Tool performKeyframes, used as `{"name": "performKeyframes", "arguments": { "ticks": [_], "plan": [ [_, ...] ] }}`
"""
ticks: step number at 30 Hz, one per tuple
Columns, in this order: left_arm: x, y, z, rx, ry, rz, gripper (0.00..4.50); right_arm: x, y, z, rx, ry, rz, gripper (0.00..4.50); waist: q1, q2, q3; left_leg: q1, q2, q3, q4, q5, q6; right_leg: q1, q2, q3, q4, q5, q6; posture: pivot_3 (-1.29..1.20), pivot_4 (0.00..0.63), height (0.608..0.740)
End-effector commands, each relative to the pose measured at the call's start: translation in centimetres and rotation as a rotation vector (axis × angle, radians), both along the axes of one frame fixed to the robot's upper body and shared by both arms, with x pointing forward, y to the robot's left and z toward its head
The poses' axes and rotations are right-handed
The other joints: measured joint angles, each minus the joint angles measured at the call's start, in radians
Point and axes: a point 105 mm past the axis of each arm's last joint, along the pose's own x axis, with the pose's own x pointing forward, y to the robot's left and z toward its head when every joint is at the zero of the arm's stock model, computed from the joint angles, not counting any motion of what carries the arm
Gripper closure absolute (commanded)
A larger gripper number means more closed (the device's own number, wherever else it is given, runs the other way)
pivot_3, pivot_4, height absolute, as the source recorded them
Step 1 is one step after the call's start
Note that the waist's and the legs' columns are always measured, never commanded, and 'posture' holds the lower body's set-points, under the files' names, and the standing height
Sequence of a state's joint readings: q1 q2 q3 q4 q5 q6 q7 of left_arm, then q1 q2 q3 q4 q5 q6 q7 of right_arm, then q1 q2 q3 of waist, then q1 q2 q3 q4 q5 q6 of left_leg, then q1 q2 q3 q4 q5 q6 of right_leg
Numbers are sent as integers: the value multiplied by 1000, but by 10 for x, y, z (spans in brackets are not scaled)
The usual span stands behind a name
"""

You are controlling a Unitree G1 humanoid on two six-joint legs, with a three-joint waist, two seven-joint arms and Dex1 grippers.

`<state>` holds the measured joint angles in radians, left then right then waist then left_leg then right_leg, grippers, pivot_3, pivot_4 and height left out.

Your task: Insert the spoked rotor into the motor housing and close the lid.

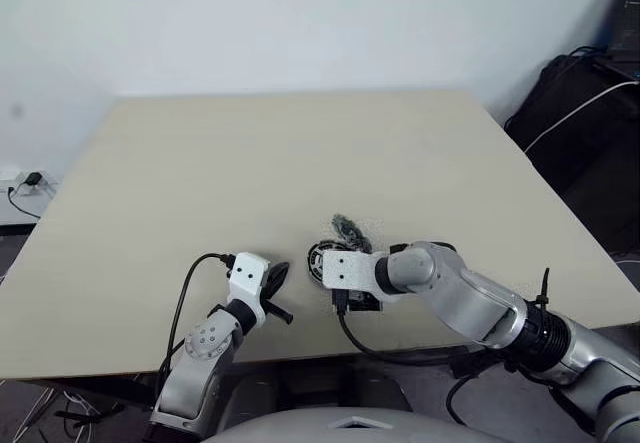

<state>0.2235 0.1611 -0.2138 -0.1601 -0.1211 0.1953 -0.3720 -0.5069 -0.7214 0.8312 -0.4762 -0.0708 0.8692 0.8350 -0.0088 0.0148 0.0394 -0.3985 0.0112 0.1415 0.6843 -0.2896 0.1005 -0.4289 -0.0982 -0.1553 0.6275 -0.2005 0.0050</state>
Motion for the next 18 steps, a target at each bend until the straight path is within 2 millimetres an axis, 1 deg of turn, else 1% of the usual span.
{"name": "performKeyframes", "arguments": {
  "ticks": [1,5,9,14,17,18],
  "plan": [
    [3,-2,9,-10,-36,-9,4500,7,0,7,-23,-63,59,1198,2,-1,0,0,0,0,0,0,0,0,0,0,0,0,0,0,0,740],
    [3,-1,9,-8,-38,-6,4500,9,-2,1,-59,-64,94,1198,5,-2,1,0,0,0,1,0,0,1,-1,0,0,0,1,0,0,740],
    [3,0,10,-7,-40,1,4500,14,-9,-5,-102,-67,112,1198,7,-2,1,0,0,0,1,0,0,0,-1,0,0,0,1,0,0,740],
    [2,1,11,-8,-41,9,4500,16,-13,-10,-123,-51,127,1198,9,-2,1,0,0,0,1,0,0,0,-1,0,0,0,1,0,0,740],
    [2,0,11,-8,-41,13,4500,17,-13,-14,-129,-47,126,1779,11,-2,1,0,0,0,1,0,0,1,-1,0,0,0,1,0,0,740],
    [1,1,11,-8,-42,14,4500,18,-13,-15,-128,-48,128,2084,11,-2,1,0,0,0,1,0,0,0,-1,0,0,0,1,0,0,740]
  ]
}}
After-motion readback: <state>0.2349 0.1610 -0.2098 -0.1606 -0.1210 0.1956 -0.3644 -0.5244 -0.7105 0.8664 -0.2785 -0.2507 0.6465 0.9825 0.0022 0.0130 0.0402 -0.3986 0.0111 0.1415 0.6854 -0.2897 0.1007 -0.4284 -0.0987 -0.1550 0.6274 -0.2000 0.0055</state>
